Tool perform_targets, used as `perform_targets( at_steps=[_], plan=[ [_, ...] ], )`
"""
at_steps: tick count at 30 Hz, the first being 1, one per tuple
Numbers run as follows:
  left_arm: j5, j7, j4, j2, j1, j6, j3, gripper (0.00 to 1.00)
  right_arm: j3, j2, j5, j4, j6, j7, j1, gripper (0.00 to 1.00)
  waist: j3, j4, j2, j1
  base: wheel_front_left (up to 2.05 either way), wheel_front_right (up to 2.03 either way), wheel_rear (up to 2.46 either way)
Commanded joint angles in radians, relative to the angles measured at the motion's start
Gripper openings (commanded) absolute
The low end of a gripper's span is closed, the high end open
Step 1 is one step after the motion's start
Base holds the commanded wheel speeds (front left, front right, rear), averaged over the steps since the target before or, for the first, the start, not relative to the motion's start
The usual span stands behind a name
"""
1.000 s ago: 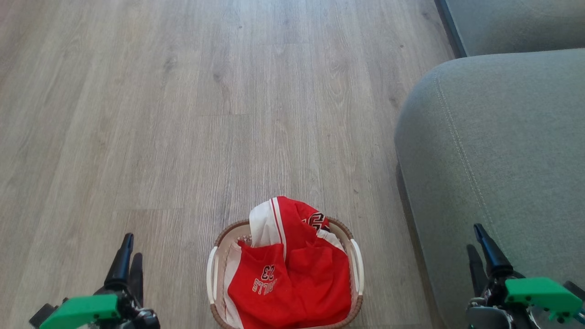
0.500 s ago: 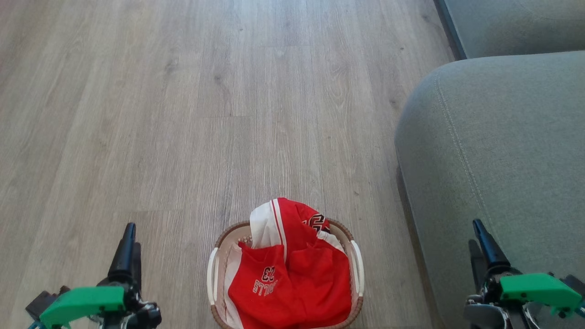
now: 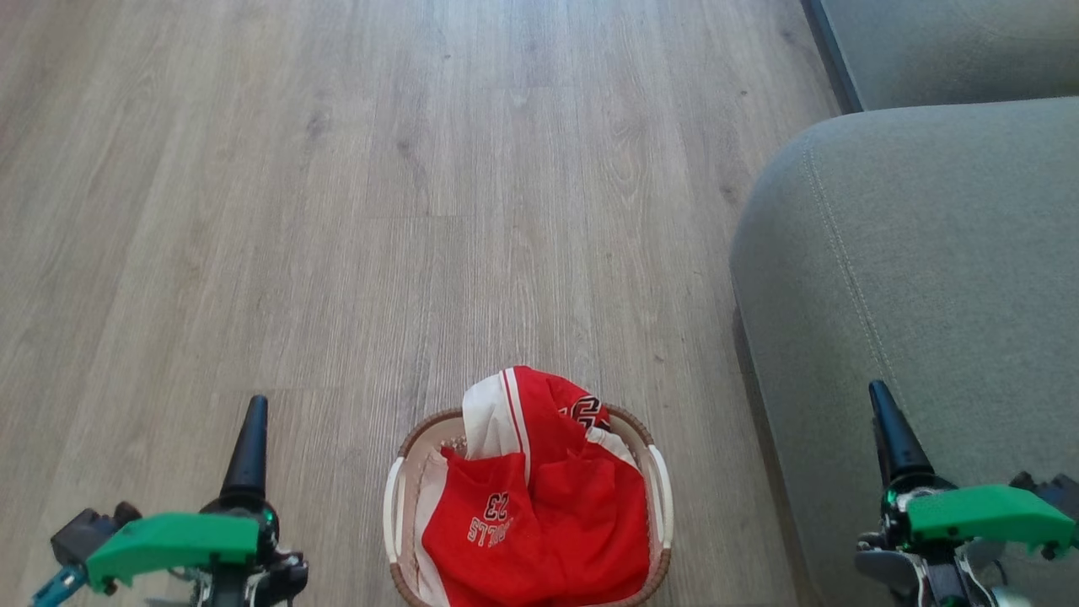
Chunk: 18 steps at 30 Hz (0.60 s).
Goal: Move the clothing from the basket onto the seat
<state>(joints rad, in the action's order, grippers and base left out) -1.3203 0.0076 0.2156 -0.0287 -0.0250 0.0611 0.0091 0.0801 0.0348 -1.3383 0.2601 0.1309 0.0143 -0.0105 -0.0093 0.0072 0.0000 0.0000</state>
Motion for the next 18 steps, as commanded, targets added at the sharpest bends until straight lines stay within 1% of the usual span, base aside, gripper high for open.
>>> perform_targets(
  at_steps=[1, 18],
  plan=[
    [0.032, -0.01, -0.049, -0.012, 0.027, -0.004, 0.005, 1.0, -0.013, 0.007, 0.028, -0.046, 0.0, -0.013, 0.031, 1.0, 0.0, 0.001, 0.0, 0.0, 0.0, 0.0, 0.0],
    [0.334, -0.06, -0.108, -0.014, 0.004, -0.039, -0.044, 1.0, -0.064, 0.009, 0.305, -0.111, 0.0, -0.064, 0.016, 1.0, 0.0, 0.01, 0.0, 0.0, 0.0, 0.0, 0.0]
  ],
)
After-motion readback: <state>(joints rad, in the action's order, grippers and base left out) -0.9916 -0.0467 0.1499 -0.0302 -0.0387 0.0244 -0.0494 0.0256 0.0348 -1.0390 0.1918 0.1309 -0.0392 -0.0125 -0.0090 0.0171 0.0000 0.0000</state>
